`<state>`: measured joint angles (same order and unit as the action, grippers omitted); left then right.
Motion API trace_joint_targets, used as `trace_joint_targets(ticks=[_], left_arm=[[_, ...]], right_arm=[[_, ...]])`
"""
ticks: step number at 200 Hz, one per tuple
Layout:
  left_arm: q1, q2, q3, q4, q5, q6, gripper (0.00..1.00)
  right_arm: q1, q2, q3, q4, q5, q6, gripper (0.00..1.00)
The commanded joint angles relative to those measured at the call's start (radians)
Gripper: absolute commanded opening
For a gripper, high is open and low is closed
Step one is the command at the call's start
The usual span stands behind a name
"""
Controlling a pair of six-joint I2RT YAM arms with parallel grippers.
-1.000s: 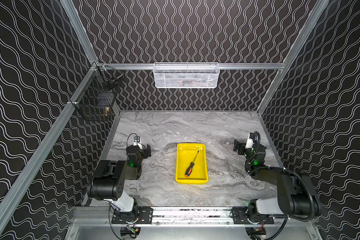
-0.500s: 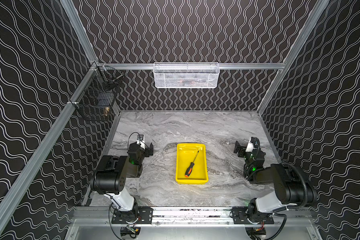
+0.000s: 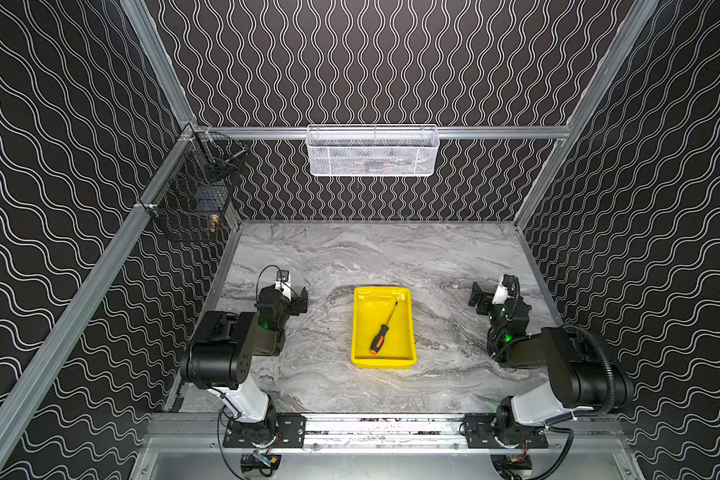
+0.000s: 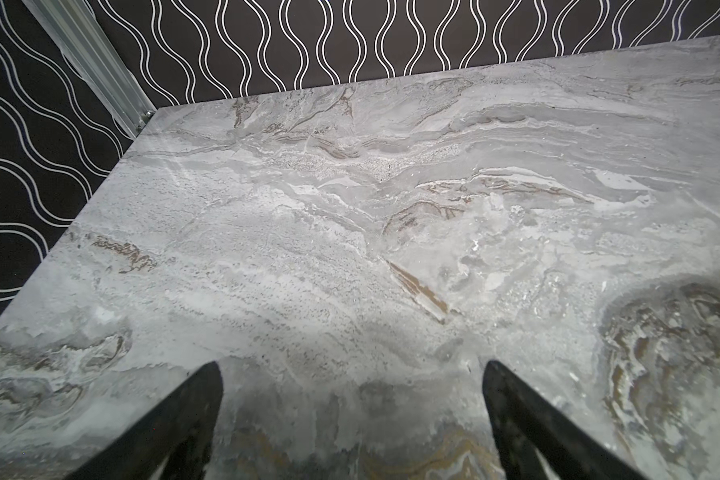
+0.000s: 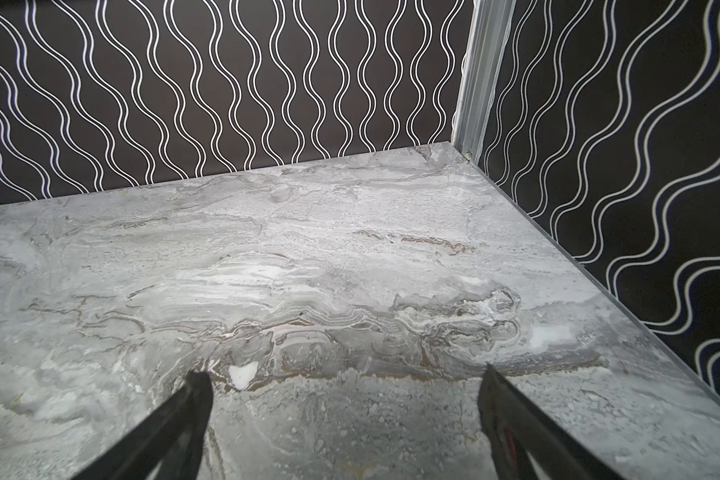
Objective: Put the screwdriver in the bin
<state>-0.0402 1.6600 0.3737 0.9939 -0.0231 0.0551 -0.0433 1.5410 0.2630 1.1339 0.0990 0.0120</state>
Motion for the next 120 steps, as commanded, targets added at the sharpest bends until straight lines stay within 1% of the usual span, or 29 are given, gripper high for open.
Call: trace_joint_targets(ticks=[1, 12, 25, 120], left_arm=[[0.000, -0.003, -0.001, 0.027, 0.003, 0.008, 0.99], [0.000, -0.003, -0.002, 0.028, 0.003, 0.010, 0.99], [0.000, -0.003, -0.003, 0.031, 0.003, 0.009, 0.99], [0.000, -0.002, -0.001, 0.027, 0.002, 0.012, 0.99]], right_arm=[[-0.001, 0.002, 0.001, 0.048, 0.010, 0.000, 1.00], [-0.001, 0.000, 0.001, 0.049, -0.003, -0.006, 0.99], [-0.001, -0.001, -0.002, 0.051, -0.067, -0.030, 0.99], [-0.001, 0.001, -0.001, 0.049, -0.071, -0.026, 1.00]])
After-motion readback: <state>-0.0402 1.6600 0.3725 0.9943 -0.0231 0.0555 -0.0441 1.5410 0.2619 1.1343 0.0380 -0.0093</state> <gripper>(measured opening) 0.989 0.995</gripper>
